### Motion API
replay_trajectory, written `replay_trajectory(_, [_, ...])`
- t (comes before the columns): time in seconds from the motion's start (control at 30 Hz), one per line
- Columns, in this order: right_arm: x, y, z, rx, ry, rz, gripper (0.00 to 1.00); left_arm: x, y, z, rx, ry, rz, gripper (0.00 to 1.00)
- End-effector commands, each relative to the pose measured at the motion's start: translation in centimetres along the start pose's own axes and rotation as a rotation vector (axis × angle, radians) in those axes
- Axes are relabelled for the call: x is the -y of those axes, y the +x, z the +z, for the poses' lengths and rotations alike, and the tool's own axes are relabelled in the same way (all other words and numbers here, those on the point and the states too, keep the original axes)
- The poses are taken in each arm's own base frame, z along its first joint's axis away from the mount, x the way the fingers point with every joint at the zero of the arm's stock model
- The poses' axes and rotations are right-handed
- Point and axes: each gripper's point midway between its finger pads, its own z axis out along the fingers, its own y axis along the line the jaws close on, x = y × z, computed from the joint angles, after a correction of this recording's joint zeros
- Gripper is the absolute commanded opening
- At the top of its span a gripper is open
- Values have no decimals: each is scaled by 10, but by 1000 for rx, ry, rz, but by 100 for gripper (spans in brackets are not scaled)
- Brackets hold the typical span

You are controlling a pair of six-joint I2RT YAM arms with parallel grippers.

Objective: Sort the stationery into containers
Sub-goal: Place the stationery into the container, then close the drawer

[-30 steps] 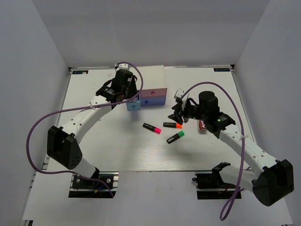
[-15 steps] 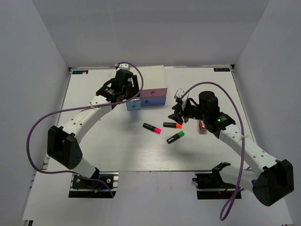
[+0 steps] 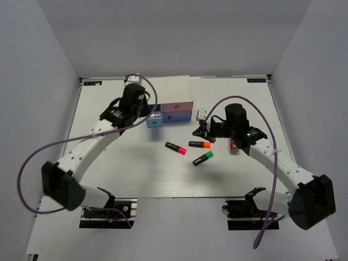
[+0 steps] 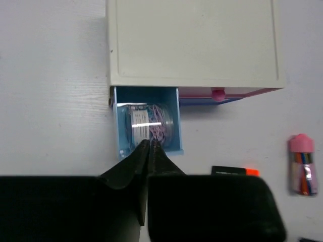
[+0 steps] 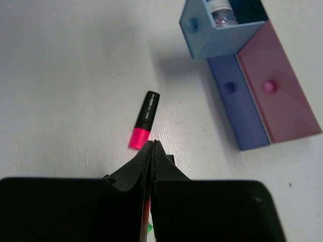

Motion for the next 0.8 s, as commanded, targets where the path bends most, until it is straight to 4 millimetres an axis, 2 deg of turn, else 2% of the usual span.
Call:
replay_trajectory(0.0, [-10,-20,9,75,-154,-166,0,-19,-6,-48,70,26,-97,12])
replay_trajectory(0.03, [-9,-19,18,83,-190,-181,0,-30,2,-60,84,21,-125,12])
replay_trajectory(0.07, [-3,-29,21,95,-192,-204,1,-37,19,-55,47,-1,-125,12])
replay_trajectory(0.1, [-6,-30,26,93,-215,-203,3,-41,17,-71,80,20,-153,15])
replay_trajectory(0.13, [4,-40,33,102,-212,-246,5,-46,25,-75,79,20,-172,19])
replay_trajectory(0.17, [5,-37,41,90,-229,-239,6,-54,54,-72,21,16,-191,24])
replay_trajectory(0.2, [1,-32,52,75,-258,-231,6,-57,63,-75,11,22,-211,34])
replay_trajectory(0.23, [10,-48,55,83,-248,-270,6,-66,85,-79,-18,19,-262,39])
replay_trajectory(0.27, [7,-33,69,46,-286,-237,6,-69,95,-81,-29,22,-283,44])
replay_trajectory(0.3, [3,-36,76,43,-306,-245,6,-71,104,-83,-36,26,-300,50])
replay_trajectory(0.33, [13,-51,79,42,-285,-269,6,-73,113,-84,-46,34,-322,53])
replay_trajectory(0.37, [8,-52,84,36,-302,-268,6,-82,128,-87,-48,32,-345,56])
replay_trajectory(0.4, [10,-43,99,3,-317,-249,6,-81,133,-88,-49,49,-389,58])
replay_trajectory(0.43, [7,-41,103,-12,-333,-238,6,-87,151,-86,-75,41,-401,59])
replay_trajectory(0.5, [7,-40,119,-30,-357,-241,6,-86,152,-91,-46,85,-455,63])
replay_trajectory(0.53, [4,-41,122,-41,-372,-237,6,-88,163,-90,-64,85,-462,64])
replay_trajectory(0.6, [-1,-34,134,-63,-394,-232,6,-88,162,-93,-48,100,-477,65])
replay_trajectory(0.67, [-4,-32,140,-73,-405,-234,6,-92,173,-92,-83,83,-468,68])
replay_trajectory(0.7, [-1,-23,145,-103,-396,-228,6,-92,173,-92,-83,83,-468,68])
replay_trajectory(0.77, [2,-22,152,-124,-374,-237,5,-93,175,-92,-90,77,-465,70])
